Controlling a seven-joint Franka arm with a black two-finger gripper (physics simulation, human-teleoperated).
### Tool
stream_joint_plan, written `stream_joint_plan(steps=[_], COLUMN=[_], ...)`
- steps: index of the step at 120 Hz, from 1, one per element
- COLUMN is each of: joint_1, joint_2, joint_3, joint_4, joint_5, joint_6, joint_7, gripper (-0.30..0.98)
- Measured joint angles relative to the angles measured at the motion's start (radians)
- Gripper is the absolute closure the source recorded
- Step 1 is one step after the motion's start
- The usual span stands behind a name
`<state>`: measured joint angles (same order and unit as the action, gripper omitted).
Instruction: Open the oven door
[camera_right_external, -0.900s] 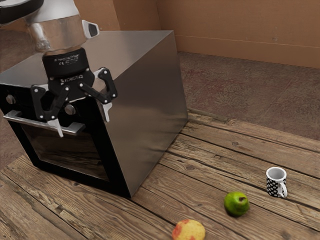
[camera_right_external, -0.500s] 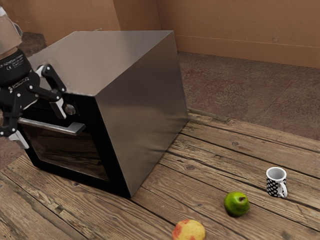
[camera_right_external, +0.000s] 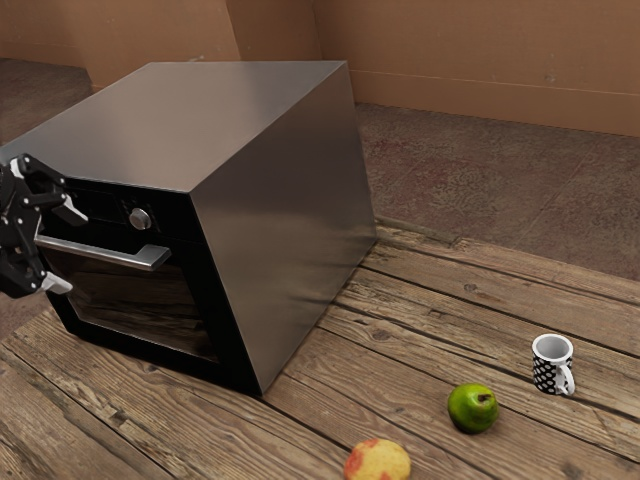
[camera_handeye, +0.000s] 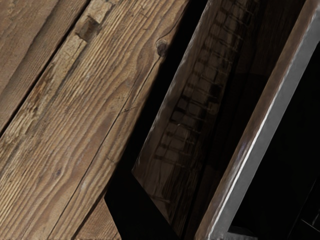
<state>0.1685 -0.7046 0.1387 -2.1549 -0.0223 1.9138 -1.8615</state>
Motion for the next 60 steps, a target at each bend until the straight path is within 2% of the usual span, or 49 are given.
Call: stream_joint_plan(steps=[28, 60], joint_1=[0.173, 0.182], joint_2=[-0.006, 0.001], joint_3=[-0.035, -0.045], joint_4=[-0.04, -0.047], joint_5=[-0.003, 0.001], joint_6=[0.055, 0.059], joint_7=[0.057, 0.222], gripper=[0.0, 0.0])
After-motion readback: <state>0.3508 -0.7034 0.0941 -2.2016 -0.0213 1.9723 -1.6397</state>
